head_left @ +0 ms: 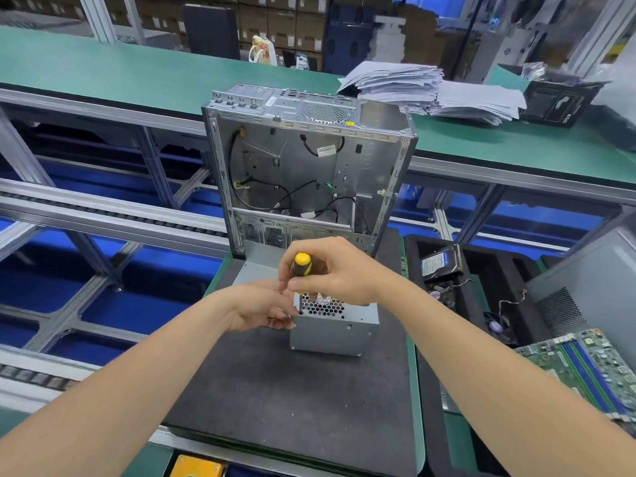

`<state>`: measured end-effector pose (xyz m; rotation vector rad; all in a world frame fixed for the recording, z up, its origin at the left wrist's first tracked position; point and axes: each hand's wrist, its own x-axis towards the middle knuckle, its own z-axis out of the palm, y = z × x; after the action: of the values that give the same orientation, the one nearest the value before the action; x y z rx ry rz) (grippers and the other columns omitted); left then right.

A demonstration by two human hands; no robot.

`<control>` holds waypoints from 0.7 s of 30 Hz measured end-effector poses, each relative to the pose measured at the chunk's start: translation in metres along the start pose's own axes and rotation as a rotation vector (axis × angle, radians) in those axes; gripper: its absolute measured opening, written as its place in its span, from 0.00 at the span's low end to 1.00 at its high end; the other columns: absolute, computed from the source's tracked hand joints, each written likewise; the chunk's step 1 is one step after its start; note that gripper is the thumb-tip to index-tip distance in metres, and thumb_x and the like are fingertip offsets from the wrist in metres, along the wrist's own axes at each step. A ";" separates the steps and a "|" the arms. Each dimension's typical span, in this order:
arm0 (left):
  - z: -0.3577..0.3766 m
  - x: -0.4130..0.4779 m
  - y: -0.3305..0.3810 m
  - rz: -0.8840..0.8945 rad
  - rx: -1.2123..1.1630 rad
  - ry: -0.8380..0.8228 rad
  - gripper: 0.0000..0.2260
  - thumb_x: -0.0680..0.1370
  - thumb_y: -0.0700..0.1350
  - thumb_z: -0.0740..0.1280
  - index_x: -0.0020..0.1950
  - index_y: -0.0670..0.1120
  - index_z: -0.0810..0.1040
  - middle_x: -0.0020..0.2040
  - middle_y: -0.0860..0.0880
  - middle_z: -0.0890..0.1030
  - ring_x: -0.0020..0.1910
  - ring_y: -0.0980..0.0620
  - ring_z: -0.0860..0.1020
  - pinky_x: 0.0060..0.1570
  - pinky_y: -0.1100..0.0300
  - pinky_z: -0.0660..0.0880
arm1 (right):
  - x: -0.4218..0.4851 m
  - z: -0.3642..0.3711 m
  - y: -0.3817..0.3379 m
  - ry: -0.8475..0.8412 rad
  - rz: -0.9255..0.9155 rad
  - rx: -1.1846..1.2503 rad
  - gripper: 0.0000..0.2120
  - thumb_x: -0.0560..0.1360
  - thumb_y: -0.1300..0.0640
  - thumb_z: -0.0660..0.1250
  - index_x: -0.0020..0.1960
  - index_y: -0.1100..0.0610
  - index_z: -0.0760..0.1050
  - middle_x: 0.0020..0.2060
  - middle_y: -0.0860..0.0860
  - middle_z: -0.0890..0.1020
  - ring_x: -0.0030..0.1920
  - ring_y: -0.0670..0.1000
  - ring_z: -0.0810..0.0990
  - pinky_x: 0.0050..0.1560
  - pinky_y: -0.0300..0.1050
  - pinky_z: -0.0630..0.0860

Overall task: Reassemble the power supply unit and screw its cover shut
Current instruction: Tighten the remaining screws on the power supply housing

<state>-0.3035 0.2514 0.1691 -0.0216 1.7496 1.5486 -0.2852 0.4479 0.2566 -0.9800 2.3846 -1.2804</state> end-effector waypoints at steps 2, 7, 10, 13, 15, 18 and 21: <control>0.000 0.001 0.000 -0.012 0.025 -0.001 0.12 0.78 0.31 0.68 0.41 0.45 0.71 0.31 0.48 0.72 0.36 0.49 0.79 0.45 0.56 0.78 | 0.000 0.002 0.002 0.141 0.042 -0.017 0.08 0.75 0.53 0.78 0.46 0.53 0.79 0.38 0.50 0.85 0.32 0.53 0.85 0.33 0.44 0.79; -0.003 0.003 0.000 -0.028 0.061 0.001 0.14 0.78 0.31 0.68 0.38 0.45 0.70 0.31 0.46 0.68 0.37 0.46 0.78 0.41 0.58 0.79 | 0.001 0.010 0.008 0.418 0.134 -0.154 0.28 0.65 0.42 0.84 0.37 0.57 0.68 0.27 0.47 0.76 0.23 0.48 0.80 0.22 0.42 0.69; -0.002 0.003 0.000 -0.013 0.076 -0.010 0.11 0.78 0.31 0.69 0.40 0.43 0.71 0.32 0.46 0.73 0.37 0.47 0.80 0.45 0.56 0.77 | 0.000 0.006 0.009 0.271 0.047 -0.134 0.12 0.73 0.46 0.79 0.44 0.50 0.77 0.34 0.45 0.81 0.30 0.46 0.79 0.32 0.46 0.77; -0.002 0.003 -0.001 -0.007 -0.011 -0.015 0.14 0.77 0.30 0.69 0.57 0.43 0.72 0.45 0.41 0.76 0.39 0.46 0.79 0.50 0.53 0.79 | -0.005 -0.002 0.009 0.007 -0.020 0.137 0.09 0.78 0.61 0.72 0.57 0.55 0.77 0.50 0.48 0.87 0.41 0.61 0.82 0.40 0.54 0.82; -0.002 0.004 -0.001 -0.008 -0.017 -0.037 0.16 0.77 0.30 0.69 0.63 0.41 0.73 0.51 0.41 0.73 0.44 0.45 0.77 0.49 0.55 0.80 | -0.005 -0.002 0.007 0.028 0.020 0.200 0.11 0.77 0.64 0.75 0.55 0.55 0.76 0.49 0.51 0.87 0.39 0.65 0.82 0.37 0.55 0.82; -0.003 0.004 0.000 -0.017 0.039 -0.045 0.06 0.78 0.30 0.68 0.51 0.39 0.76 0.37 0.43 0.70 0.39 0.45 0.78 0.39 0.60 0.79 | 0.000 0.005 0.006 0.205 0.046 0.019 0.12 0.72 0.59 0.80 0.48 0.52 0.78 0.37 0.47 0.83 0.31 0.55 0.80 0.32 0.51 0.80; -0.006 0.008 -0.003 -0.012 0.053 -0.023 0.13 0.77 0.31 0.69 0.39 0.44 0.71 0.34 0.44 0.70 0.36 0.45 0.80 0.39 0.59 0.78 | 0.005 0.014 0.005 0.345 0.091 -0.134 0.11 0.72 0.52 0.81 0.40 0.51 0.78 0.30 0.45 0.79 0.27 0.44 0.74 0.31 0.38 0.71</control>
<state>-0.3108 0.2493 0.1624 0.0122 1.7692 1.4874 -0.2834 0.4376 0.2449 -0.7208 2.7696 -1.3642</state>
